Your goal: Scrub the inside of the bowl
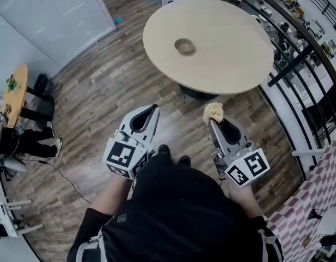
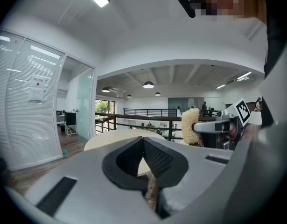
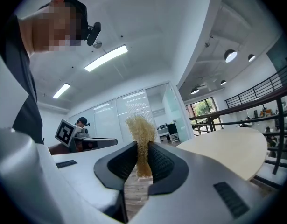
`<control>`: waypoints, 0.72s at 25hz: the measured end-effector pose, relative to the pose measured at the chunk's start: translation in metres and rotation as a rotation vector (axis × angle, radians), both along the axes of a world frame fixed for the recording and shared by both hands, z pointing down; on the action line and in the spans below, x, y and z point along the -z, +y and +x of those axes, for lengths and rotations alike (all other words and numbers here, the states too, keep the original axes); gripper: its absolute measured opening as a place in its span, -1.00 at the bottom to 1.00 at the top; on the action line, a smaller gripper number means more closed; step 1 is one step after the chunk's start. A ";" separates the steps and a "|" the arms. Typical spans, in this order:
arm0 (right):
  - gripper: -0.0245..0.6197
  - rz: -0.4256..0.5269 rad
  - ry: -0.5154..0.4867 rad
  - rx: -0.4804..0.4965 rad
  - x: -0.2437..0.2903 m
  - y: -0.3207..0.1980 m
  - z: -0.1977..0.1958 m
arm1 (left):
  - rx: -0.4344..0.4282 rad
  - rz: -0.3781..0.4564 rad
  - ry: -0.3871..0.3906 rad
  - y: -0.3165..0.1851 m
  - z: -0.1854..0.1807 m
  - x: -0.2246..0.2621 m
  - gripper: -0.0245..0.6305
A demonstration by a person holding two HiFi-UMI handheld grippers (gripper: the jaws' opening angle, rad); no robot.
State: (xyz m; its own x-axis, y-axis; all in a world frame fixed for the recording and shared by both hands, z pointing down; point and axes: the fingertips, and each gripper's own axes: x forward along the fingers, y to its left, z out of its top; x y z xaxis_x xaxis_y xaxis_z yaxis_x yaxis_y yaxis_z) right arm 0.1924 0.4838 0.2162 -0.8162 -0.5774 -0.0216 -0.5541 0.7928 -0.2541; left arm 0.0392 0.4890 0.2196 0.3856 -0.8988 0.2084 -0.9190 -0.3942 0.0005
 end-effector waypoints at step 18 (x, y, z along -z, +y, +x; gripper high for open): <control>-0.70 -0.023 0.045 -0.022 -0.011 -0.175 -0.057 | -0.034 -0.022 0.039 -0.179 -0.048 -0.027 -0.90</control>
State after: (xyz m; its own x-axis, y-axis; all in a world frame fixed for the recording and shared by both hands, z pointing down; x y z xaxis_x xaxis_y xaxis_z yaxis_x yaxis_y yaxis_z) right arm 0.1350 0.3089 0.2272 -0.8033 -0.5949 0.0284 -0.5823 0.7746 -0.2467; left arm -0.0092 0.3101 0.2462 0.4244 -0.8803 0.2119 -0.9041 -0.4249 0.0453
